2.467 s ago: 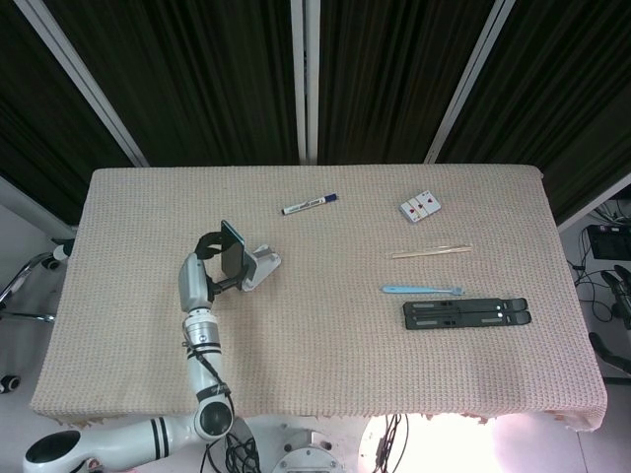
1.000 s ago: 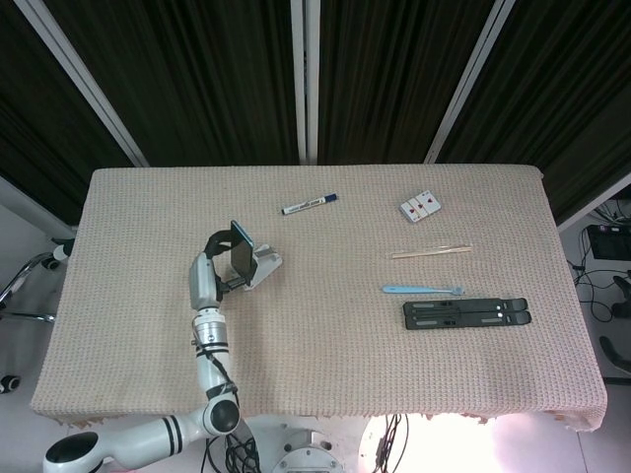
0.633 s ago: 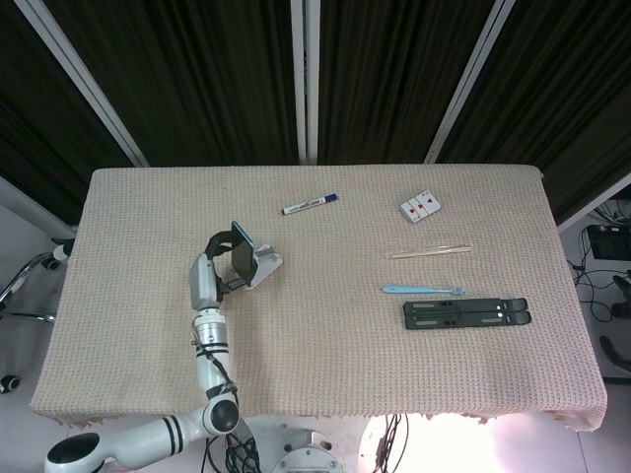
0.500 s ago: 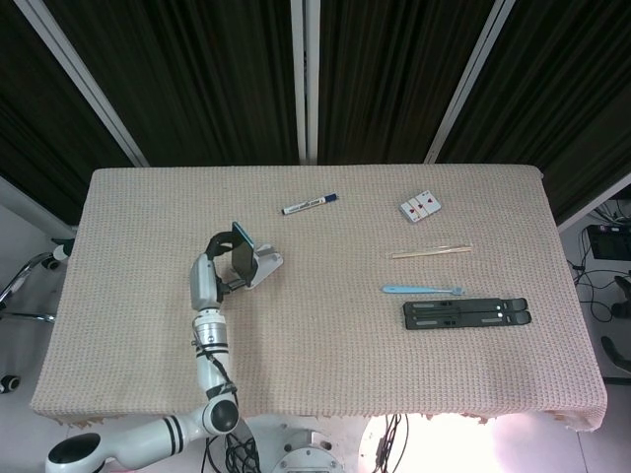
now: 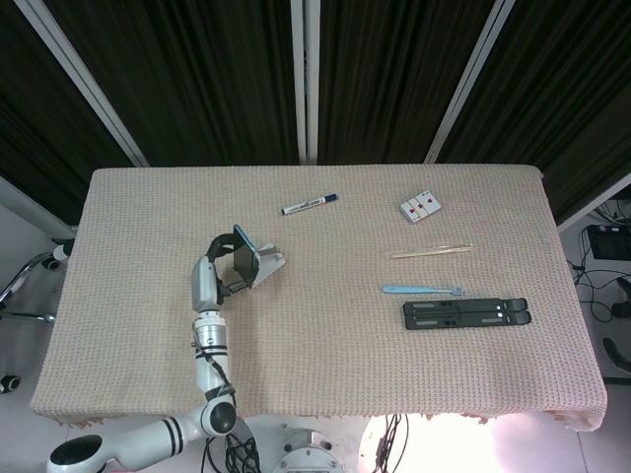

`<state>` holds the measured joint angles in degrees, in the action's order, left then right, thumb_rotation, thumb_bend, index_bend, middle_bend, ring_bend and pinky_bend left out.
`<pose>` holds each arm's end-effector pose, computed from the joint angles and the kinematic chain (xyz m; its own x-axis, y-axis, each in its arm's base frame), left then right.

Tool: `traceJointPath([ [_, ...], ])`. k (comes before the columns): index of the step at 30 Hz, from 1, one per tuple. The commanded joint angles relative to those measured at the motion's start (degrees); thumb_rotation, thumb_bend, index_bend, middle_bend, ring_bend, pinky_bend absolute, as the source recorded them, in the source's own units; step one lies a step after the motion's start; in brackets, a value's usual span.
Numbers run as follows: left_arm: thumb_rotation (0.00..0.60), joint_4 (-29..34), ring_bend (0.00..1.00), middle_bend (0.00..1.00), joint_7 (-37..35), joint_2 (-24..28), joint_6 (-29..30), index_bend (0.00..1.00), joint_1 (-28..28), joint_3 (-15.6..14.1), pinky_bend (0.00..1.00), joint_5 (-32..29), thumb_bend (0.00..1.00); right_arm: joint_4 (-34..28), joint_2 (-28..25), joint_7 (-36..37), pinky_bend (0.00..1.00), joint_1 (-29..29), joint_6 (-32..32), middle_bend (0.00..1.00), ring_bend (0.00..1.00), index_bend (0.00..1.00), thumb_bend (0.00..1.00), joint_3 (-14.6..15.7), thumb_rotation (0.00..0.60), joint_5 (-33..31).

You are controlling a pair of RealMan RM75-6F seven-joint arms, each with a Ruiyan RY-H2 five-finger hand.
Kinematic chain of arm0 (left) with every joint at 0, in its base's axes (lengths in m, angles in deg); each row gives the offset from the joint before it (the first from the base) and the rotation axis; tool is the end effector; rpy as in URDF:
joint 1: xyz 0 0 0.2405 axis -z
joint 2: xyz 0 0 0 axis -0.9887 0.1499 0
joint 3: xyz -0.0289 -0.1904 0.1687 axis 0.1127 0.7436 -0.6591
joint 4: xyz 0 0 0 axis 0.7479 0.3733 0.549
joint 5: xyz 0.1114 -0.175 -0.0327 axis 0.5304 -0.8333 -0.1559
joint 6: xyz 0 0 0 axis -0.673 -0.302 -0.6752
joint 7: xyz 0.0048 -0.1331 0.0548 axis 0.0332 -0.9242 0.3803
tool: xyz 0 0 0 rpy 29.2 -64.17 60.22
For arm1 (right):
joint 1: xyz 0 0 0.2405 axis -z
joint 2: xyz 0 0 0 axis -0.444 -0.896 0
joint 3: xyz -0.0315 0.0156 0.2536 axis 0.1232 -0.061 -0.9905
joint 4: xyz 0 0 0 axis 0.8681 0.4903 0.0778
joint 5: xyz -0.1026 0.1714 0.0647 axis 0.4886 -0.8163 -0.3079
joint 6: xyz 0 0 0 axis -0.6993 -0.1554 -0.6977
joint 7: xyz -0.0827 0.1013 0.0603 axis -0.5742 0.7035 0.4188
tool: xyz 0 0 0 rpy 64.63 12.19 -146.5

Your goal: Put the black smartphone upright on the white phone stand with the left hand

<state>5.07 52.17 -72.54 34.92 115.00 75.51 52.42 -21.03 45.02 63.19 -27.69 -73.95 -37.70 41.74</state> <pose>-0.1287 0.3297 -0.0684 -0.4853 -0.1220 0.8658 0.8675 0.0569 0.4942 -0.3523 -0.1632 0.2406 0.5015 -0.0125 0.8651 -0.8611 0.0898 0.5005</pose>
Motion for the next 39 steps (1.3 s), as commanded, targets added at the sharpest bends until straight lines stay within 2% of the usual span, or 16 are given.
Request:
traceJointPath([
  [1,0.6,-0.1,0.35,0.63,-0.2,0.1,-0.2,0.59,0.1,0.3,0.28,0.1,0.35,-0.1,-0.1,-0.1,0.0,0.0,0.1,0.0,0.0,0.0,0.24,0.0,0.6,-0.1],
  [23,0.6,-1.4,0.35,0.63,-1.1,-0.2,-1.7,0.59,0.0,0.2,0.28,0.0,0.35,-0.2,-0.3,-0.7,0.0,0.0,0.8,0.0,0.0,0.0,0.24,0.1,0.6,-0.4],
  [27,0.6,-1.7,0.35,0.6,-1.3,-0.3,-2.0,0.53,0.0,0.0,0.28,0.0,0.35,0.0,-0.2,-0.6,0.0,0.0,0.8,0.0,0.0,0.0,0.24,0.1,0.6,-0.4],
  [31,0.6,-1.9,0.34,0.54,-1.8,-0.3,-2.3,0.44,0.1,-0.2,0.28,0.4,0.35,0.1,-0.2,-0.4,0.0,0.1,0.9,0.0,0.0,0.0,0.24,0.1,0.6,-0.6],
  [34,0.6,-2.1,0.33,0.49,-2.0,-0.4,-2.3,0.41,0.2,-0.2,0.28,0.7,0.35,0.2,-0.3,-0.3,0.0,0.1,1.0,0.0,0.0,0.0,0.24,0.1,0.6,-0.6],
  [39,0.6,-2.4,0.33,0.48,-2.2,-0.5,-2.3,0.41,0.4,-0.2,0.28,1.0,0.35,0.1,-0.4,-0.3,0.0,0.1,1.3,0.0,0.0,0.0,0.24,0.2,0.6,-0.7],
])
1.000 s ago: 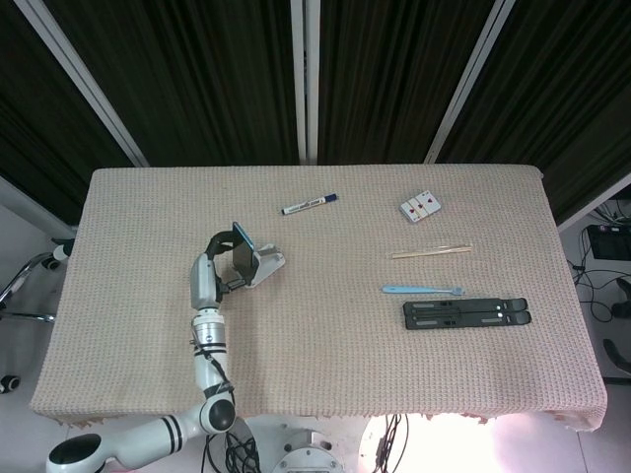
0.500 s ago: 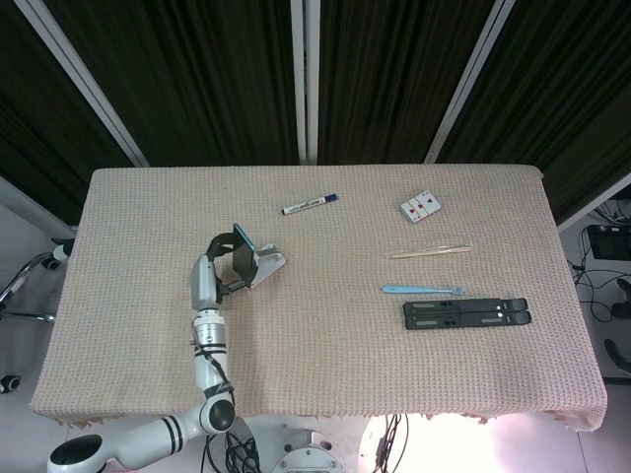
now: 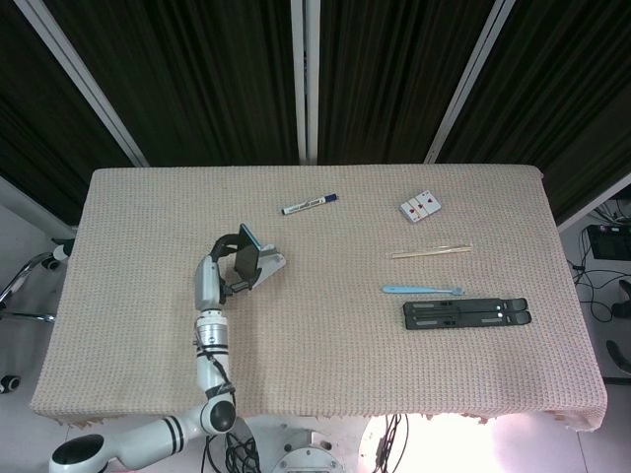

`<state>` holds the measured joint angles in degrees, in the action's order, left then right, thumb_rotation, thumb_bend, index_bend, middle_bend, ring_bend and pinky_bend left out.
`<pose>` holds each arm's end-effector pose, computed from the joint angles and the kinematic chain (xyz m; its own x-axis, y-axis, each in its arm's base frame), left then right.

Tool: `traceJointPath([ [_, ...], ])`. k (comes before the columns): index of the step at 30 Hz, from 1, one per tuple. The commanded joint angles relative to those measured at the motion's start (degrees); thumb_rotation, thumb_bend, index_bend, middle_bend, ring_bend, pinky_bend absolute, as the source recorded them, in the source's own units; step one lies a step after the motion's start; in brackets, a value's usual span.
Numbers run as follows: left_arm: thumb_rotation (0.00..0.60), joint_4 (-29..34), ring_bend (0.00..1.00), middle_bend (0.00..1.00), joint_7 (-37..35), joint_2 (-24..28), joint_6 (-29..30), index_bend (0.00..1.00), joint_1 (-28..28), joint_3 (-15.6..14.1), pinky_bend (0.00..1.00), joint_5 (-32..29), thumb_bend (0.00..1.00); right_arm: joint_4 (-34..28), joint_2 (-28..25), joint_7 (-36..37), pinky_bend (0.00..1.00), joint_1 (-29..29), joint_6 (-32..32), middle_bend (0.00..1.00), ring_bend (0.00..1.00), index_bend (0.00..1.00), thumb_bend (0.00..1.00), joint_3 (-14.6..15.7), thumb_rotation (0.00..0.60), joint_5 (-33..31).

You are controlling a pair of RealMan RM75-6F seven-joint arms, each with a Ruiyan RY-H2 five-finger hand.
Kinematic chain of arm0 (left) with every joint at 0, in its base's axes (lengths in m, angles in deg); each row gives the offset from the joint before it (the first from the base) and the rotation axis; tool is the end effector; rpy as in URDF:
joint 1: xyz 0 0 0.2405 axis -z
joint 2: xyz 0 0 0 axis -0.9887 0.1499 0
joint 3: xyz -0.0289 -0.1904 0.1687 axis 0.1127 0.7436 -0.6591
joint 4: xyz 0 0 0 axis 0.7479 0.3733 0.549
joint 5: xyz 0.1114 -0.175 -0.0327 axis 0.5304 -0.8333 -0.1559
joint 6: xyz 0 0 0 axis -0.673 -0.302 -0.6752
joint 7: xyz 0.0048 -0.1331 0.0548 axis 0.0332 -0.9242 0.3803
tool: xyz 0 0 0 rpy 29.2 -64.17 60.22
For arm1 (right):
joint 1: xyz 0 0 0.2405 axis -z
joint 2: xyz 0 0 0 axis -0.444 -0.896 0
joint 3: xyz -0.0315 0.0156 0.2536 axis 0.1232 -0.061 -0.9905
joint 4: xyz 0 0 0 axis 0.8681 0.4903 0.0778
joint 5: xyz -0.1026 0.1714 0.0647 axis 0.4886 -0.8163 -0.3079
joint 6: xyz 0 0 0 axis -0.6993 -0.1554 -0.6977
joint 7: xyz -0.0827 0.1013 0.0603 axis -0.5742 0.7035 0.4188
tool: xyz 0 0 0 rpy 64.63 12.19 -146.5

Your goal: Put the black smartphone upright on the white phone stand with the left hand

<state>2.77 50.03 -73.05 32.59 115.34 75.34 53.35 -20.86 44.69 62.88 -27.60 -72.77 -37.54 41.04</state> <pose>-0.1299 0.3320 -0.0756 -0.4927 -0.0894 0.8656 0.8658 0.0498 0.4980 -0.3566 -0.1618 0.2417 0.5107 -0.0344 0.8591 -0.8528 0.1070 0.5112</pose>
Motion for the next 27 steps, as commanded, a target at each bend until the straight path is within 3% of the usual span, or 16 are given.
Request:
traceJointPath([
  [1,0.6,-0.1,0.33,0.48,-0.1,0.0,0.0,0.41,0.1,0.0,0.28,0.2,0.35,-0.1,-0.1,0.0,0.0,0.0,0.1,0.0,0.0,0.0,0.24,0.0,0.6,0.0],
  [27,0.6,-3.0,0.32,0.47,-2.7,-0.7,-0.2,0.41,1.5,0.7,0.28,1.7,0.35,-0.7,-0.4,-0.7,0.0,-0.1,0.9,0.0,0.0,0.0,0.24,0.2,0.6,-0.4],
])
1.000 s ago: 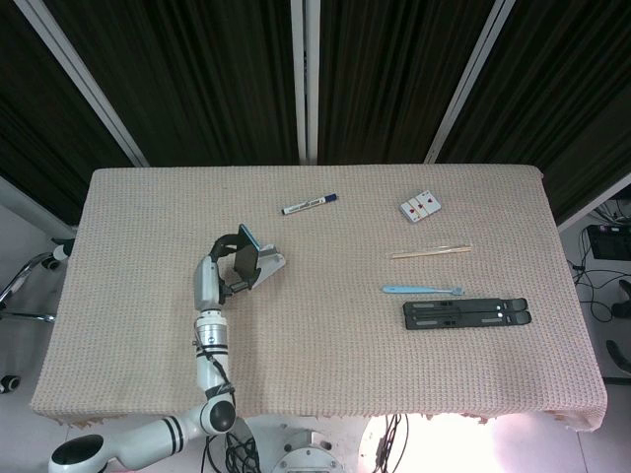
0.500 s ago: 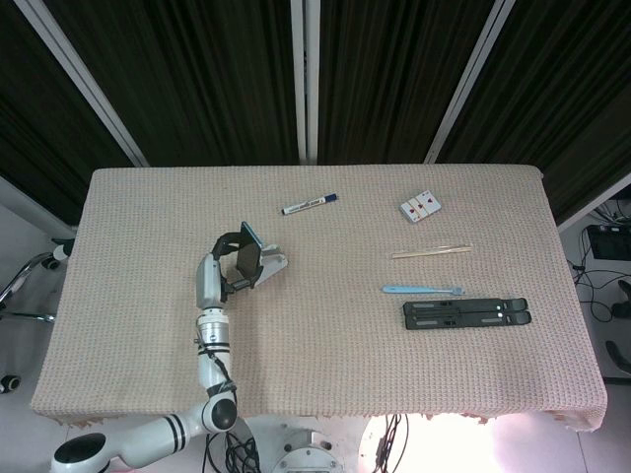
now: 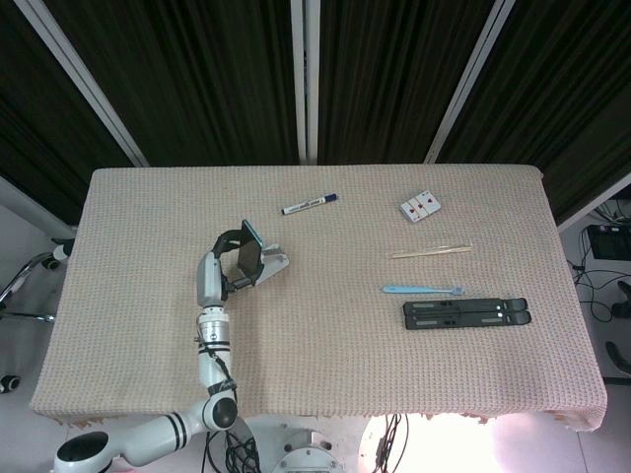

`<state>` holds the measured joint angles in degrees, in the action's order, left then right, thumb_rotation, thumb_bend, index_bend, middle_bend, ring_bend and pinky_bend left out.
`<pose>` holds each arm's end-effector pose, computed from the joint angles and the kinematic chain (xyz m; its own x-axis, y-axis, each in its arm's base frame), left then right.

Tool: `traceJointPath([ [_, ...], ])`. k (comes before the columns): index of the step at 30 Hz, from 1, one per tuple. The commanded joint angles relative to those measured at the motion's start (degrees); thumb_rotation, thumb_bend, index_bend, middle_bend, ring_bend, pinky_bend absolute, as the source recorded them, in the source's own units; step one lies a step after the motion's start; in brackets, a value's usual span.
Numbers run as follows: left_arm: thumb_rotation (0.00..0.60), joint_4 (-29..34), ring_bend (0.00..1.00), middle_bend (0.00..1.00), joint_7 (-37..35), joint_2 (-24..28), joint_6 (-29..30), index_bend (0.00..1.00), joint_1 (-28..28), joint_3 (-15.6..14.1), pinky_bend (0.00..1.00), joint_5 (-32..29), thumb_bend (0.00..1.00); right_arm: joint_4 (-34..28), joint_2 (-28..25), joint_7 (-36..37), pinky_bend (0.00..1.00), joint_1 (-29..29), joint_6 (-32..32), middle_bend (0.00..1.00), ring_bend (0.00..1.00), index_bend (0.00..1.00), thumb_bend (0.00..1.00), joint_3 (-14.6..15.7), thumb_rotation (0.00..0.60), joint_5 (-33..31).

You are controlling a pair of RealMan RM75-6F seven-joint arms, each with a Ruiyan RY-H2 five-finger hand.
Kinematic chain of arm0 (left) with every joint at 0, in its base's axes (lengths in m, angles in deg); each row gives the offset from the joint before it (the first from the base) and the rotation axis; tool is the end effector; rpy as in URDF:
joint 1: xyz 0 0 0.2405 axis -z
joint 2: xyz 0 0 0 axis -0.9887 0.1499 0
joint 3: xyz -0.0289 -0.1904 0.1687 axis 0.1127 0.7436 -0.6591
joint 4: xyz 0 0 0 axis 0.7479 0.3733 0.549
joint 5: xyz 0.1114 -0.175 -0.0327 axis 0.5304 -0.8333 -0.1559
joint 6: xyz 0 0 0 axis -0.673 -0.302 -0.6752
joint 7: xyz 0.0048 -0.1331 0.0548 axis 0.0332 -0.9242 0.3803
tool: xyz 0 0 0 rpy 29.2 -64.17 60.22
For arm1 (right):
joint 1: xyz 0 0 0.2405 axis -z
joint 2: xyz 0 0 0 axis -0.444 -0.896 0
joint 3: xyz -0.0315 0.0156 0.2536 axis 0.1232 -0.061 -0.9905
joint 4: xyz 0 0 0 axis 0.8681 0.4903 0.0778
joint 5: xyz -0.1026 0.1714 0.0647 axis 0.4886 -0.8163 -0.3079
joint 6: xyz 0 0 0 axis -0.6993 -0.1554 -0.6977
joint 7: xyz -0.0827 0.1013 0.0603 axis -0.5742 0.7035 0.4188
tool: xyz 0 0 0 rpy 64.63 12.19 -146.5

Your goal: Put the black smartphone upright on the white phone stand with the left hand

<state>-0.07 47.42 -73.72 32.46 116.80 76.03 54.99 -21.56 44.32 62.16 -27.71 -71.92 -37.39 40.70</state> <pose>-0.1267 0.3388 -0.0751 -0.5027 -0.0972 0.8590 0.8624 0.0125 0.5061 -0.3565 -0.1617 0.2406 0.5143 -0.0511 0.8561 -0.8488 0.1126 0.5166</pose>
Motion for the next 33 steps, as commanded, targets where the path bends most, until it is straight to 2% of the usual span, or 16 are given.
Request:
traceJointPath([
  [1,0.6,-0.3,0.32,0.47,-0.2,0.0,-0.1,0.41,0.1,0.0,0.28,0.1,0.35,0.0,0.0,0.0,0.0,0.0,0.1,0.0,0.0,0.0,0.24,0.0,0.6,-0.1],
  [17,0.6,-2.4,0.31,0.44,-1.4,-0.5,-0.6,0.41,0.5,-1.1,0.28,1.1,0.35,-0.3,-0.4,-0.1,0.0,0.0,1.1,0.0,0.0,0.0,0.24,0.2,0.6,-0.7],
  [21,0.6,-2.3,0.27,0.32,-1.6,-0.3,-1.2,0.4,0.5,-1.4,0.28,1.2,0.35,-0.5,-0.5,-0.4,0.0,0.0,1.4,0.0,0.0,0.0,0.24,0.3,0.6,-0.9],
  [24,0.6,-2.3,0.25,0.22,-1.7,-0.1,-1.4,0.35,0.4,-1.6,0.28,1.3,0.35,-0.9,-0.8,-0.7,0.0,-0.1,1.8,0.0,0.0,0.0,0.24,0.3,0.6,-1.1],
  [27,0.6,-2.4,0.24,0.19,-1.8,-0.1,-1.4,0.29,0.4,-1.7,0.28,1.5,0.34,-1.1,-0.9,-0.8,0.0,-0.1,2.0,0.0,0.0,0.0,0.24,0.3,0.6,-1.3],
  [33,0.6,-3.1,0.21,0.15,-2.4,-0.3,-1.4,0.23,0.5,-2.2,0.28,2.1,0.34,-1.1,-0.9,-1.0,0.0,-0.1,2.5,0.0,0.0,0.0,0.24,0.5,0.6,-1.7],
])
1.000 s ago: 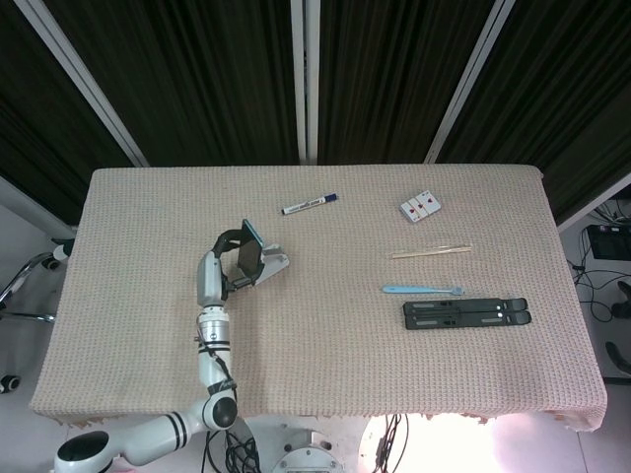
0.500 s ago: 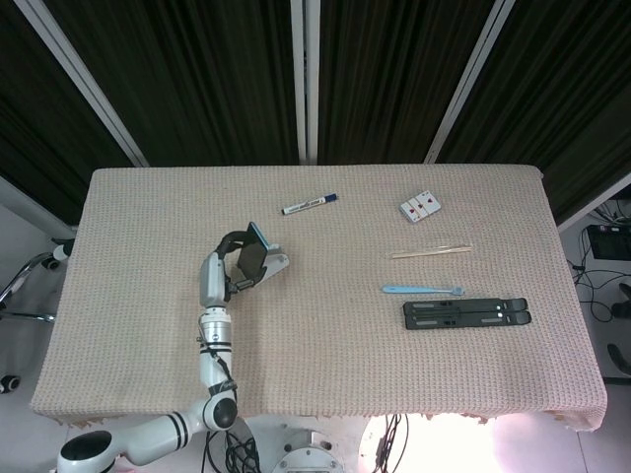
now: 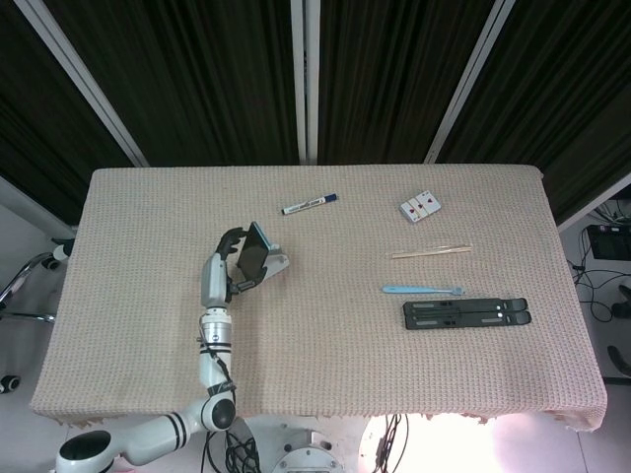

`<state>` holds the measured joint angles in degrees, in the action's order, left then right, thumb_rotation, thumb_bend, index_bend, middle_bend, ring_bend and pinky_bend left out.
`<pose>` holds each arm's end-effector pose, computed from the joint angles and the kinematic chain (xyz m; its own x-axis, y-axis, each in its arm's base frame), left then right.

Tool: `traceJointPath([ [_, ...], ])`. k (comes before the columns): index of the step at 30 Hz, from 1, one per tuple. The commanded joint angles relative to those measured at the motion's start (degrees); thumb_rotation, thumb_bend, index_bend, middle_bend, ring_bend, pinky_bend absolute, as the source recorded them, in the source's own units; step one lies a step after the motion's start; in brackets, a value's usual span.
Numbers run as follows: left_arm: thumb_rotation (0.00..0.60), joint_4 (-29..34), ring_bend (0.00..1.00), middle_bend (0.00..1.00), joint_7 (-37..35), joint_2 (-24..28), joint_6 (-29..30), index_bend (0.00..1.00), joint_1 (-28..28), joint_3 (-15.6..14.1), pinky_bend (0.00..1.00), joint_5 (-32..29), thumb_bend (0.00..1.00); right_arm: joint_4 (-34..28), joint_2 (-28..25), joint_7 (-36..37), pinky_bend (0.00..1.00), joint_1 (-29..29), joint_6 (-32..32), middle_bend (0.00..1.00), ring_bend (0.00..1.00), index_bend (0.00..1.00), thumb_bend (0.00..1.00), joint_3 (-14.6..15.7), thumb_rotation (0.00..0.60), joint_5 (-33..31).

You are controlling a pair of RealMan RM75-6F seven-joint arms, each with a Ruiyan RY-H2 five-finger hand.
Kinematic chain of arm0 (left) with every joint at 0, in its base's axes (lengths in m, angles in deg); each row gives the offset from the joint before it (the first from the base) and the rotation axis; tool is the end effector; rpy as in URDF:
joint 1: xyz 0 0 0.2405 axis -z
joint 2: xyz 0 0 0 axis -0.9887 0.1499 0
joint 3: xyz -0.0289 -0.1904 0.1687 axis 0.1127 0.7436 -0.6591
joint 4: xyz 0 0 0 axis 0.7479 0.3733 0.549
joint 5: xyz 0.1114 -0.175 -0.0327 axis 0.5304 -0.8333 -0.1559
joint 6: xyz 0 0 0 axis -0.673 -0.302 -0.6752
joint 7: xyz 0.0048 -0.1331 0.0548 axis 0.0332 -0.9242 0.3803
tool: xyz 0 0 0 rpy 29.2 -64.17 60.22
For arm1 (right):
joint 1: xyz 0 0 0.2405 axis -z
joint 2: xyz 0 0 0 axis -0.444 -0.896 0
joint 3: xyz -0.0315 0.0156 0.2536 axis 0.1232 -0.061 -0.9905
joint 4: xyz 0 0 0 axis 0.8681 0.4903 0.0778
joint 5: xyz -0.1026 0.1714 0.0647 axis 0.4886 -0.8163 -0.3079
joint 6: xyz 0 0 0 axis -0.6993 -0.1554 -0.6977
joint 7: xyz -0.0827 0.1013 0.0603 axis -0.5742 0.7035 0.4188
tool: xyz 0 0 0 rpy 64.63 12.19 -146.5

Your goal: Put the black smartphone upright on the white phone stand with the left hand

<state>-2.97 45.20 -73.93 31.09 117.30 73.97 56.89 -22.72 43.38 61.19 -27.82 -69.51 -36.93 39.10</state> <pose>-0.1288 0.3380 -0.0831 -0.4800 -0.0528 0.8757 0.8772 -0.0165 0.4798 -0.3606 -0.1595 0.2401 0.5161 -0.0970 0.8510 -0.8390 0.1431 0.5250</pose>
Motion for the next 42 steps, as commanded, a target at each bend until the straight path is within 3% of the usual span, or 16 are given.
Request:
traceJointPath([
  [1,0.6,-0.3,0.2,0.14,-0.2,-0.1,0.0,0.22,0.0,-0.3,0.28,0.3,0.34,0.0,0.0,0.0,0.0,0.0,0.1,0.0,0.0,0.0,0.24,0.0,0.6,-0.1],
  [13,0.6,-1.3,0.17,0.11,-1.4,0.0,-0.2,0.17,0.2,-1.0,0.28,1.5,0.34,-0.7,-0.5,-0.5,0.0,-0.1,0.4,0.0,0.0,0.0,0.24,-0.1,0.6,-0.4],
  [30,0.6,-3.0,0.15,0.07,-6.1,0.6,2.1,0.1,-0.7,-4.7,0.27,6.6,0.28,-1.6,-0.8,-1.2,0.0,0.0,0.1,0.0,0.0,0.0,0.24,-0.2,0.6,-0.6],
  [38,0.6,2.2,0.13,0.04,-3.6,4.3,3.7,0.04,-3.7,-6.4,0.26,7.1,0.24,-2.0,-0.8,-1.4,0.0,-0.2,-0.4,0.0,0.0,0.0,0.24,-0.4,0.6,-0.2],
  [42,0.6,5.0,0.12,0.03,-1.5,8.7,5.5,0.03,-5.9,-7.3,0.26,8.3,0.24,-2.1,-0.8,-1.2,0.0,0.1,-1.3,0.0,0.0,0.0,0.24,-0.4,0.6,0.2],
])
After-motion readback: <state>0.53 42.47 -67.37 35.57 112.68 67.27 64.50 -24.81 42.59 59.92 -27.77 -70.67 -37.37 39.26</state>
